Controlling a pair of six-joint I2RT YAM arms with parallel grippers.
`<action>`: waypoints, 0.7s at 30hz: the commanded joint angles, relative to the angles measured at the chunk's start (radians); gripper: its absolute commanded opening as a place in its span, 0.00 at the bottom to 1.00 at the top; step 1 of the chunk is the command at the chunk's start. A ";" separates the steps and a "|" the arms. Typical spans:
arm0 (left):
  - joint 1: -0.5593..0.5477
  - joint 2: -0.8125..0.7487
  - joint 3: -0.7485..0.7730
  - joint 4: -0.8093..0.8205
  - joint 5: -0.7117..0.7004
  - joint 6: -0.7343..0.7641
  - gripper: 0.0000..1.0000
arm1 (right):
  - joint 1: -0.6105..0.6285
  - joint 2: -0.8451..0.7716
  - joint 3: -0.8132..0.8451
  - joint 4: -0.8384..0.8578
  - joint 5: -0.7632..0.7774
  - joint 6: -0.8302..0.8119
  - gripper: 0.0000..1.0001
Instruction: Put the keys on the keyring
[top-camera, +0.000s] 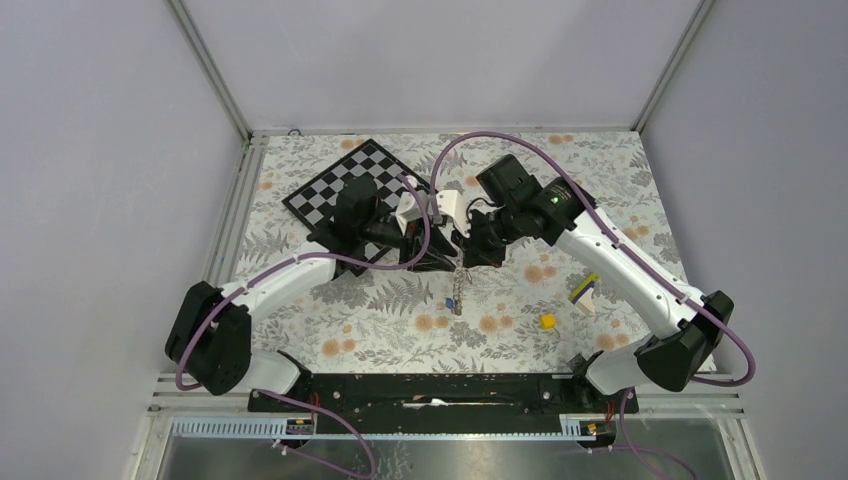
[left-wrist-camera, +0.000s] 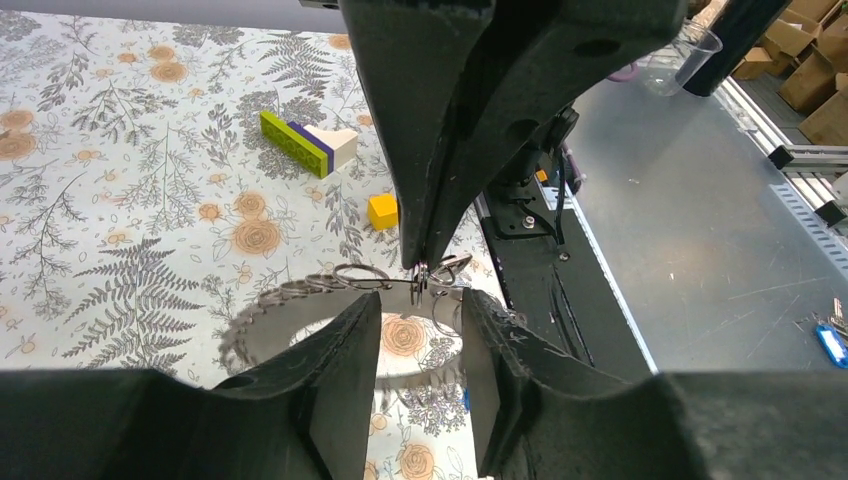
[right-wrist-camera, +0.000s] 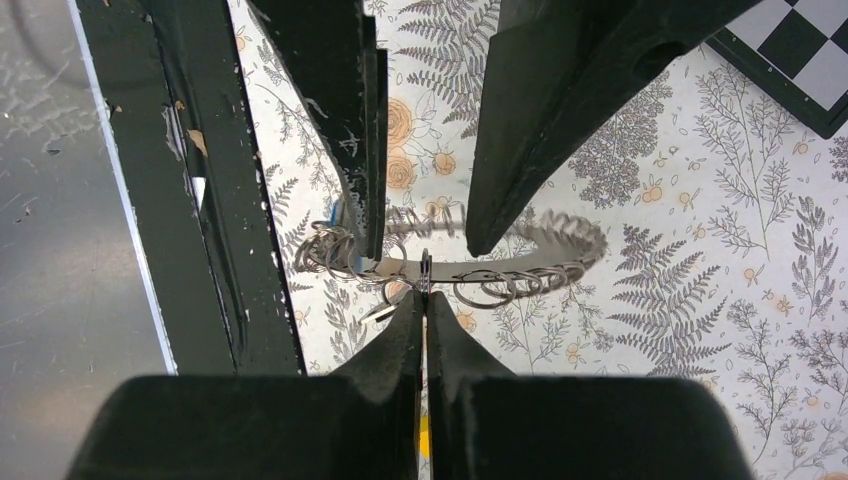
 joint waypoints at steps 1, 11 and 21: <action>-0.010 -0.006 -0.015 0.145 0.001 -0.059 0.39 | 0.016 0.001 0.053 -0.002 0.004 -0.007 0.00; -0.004 -0.010 -0.118 0.449 -0.002 -0.220 0.37 | 0.015 -0.061 -0.030 0.093 0.008 0.005 0.00; -0.001 0.006 -0.155 0.604 -0.022 -0.299 0.27 | 0.015 -0.053 -0.026 0.087 -0.018 0.009 0.00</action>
